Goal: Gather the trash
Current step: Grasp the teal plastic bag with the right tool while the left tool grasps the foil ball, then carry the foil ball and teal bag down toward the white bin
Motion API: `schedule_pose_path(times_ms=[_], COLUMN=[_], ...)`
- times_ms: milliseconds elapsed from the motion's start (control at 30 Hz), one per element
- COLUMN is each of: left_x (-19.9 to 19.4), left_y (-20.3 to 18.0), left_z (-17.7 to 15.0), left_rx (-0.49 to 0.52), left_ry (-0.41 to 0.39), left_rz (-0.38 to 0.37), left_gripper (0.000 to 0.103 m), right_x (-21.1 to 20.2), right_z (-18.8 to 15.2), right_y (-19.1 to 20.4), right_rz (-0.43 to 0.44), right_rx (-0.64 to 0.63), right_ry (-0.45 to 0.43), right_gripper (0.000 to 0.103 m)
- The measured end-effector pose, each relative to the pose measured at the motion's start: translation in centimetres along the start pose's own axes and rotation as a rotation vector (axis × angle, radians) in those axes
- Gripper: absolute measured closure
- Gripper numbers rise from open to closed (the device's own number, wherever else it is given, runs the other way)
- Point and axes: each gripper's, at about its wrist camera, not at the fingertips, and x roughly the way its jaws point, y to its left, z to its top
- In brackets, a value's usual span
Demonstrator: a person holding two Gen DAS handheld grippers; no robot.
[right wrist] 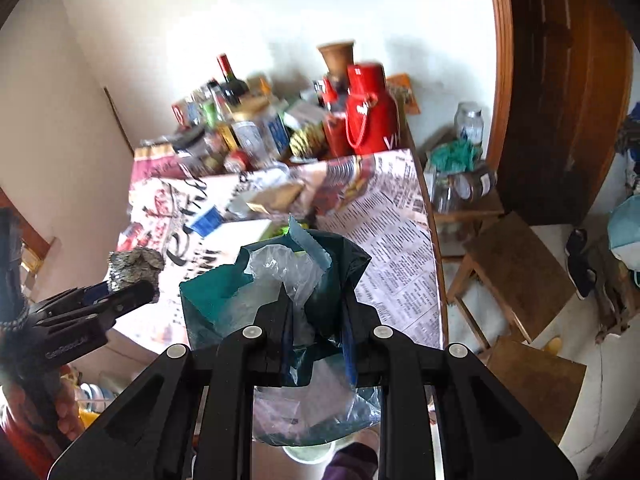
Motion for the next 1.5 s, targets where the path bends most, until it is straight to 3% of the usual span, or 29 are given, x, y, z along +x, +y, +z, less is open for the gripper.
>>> schedule_pose_path(times_ms=[200, 433, 767, 1000, 1167, 1333, 1500], left_x=[-7.9, -14.9, -17.8, -15.2, -11.7, -5.1, 3.2], left_y=[2.1, 5.2, 7.9, 8.5, 8.4, 8.5, 8.9], left_z=[-3.5, -9.2, -16.3, -19.4, -20.9, -23.4, -28.4], left_rx=[0.067, 0.087, 0.121, 0.098, 0.057, 0.047, 0.015], left_ry=[-0.126, -0.206, -0.134, -0.030, 0.033, 0.121, 0.257], left_rz=[-0.020, -0.040, -0.066, -0.062, -0.065, -0.027, -0.013], left_gripper=[0.052, 0.052, 0.052, 0.052, 0.052, 0.052, 0.052], right_x=[-4.1, -7.4, -9.0, -6.8, -1.7, 4.8, 11.2], right_z=[-3.7, -9.6, -15.9, -18.9, -21.7, -25.0, -29.7], right_y=[4.8, 9.5, 13.4, 13.5, 11.7, 9.2, 6.2], right_rz=[-0.031, -0.060, -0.080, -0.080, -0.072, -0.083, -0.087], right_rx=[0.016, 0.058, 0.091, 0.085, 0.110, 0.132, 0.159], right_ry=[-0.086, -0.115, -0.047, 0.035, 0.155, 0.261, 0.365], right_gripper=[0.085, 0.085, 0.085, 0.085, 0.085, 0.085, 0.085])
